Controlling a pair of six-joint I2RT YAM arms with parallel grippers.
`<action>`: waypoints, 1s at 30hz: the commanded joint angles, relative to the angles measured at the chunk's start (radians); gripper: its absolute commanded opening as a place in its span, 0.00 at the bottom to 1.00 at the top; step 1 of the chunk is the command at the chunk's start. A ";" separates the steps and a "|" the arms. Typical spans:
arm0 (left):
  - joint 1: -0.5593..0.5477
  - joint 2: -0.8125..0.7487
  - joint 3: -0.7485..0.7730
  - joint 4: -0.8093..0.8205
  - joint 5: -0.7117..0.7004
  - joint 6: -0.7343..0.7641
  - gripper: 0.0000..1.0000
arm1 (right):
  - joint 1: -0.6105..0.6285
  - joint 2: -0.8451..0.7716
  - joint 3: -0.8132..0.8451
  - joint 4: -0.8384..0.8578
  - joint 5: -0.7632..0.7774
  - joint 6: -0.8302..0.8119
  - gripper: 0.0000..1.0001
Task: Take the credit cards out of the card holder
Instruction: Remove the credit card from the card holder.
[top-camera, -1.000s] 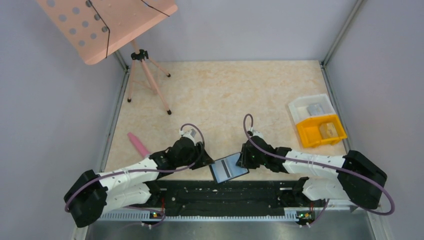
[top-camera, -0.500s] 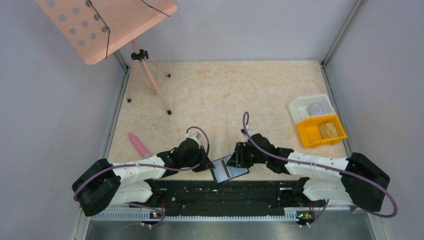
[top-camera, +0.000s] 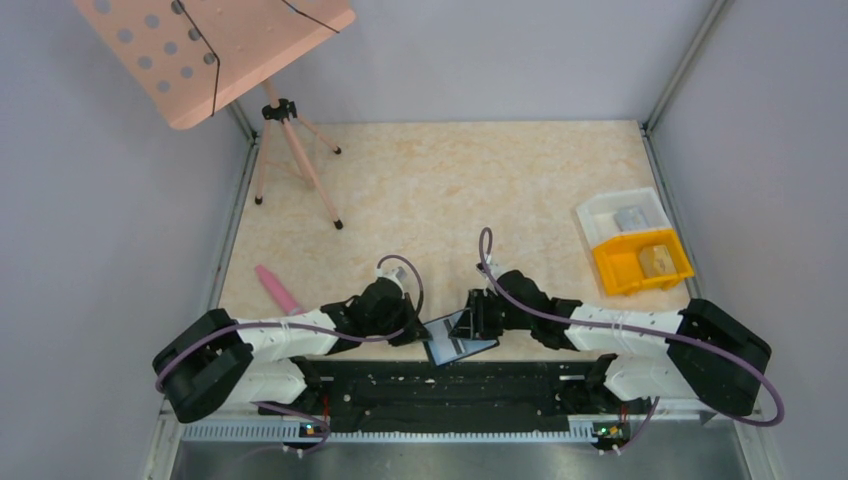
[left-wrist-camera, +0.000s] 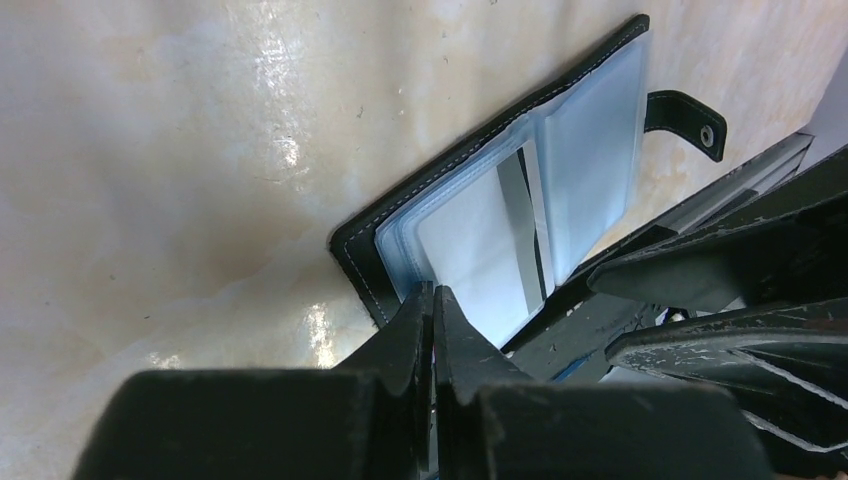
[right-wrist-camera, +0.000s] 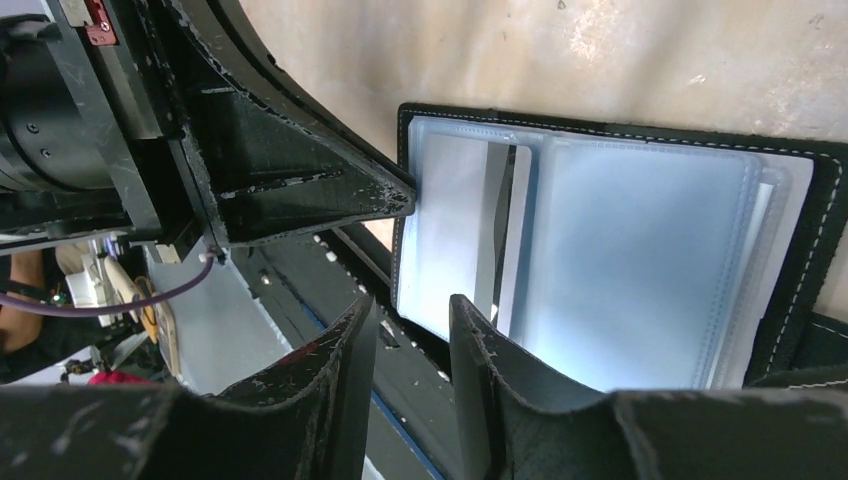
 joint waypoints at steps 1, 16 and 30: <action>-0.009 0.026 0.015 0.021 -0.023 0.007 0.02 | -0.008 0.005 -0.025 0.079 -0.020 -0.009 0.33; -0.024 0.079 0.029 0.002 -0.053 0.009 0.01 | -0.010 0.069 0.006 0.004 0.068 -0.053 0.33; -0.032 0.092 0.037 -0.006 -0.064 0.008 0.01 | -0.081 0.040 -0.019 0.009 -0.002 -0.086 0.34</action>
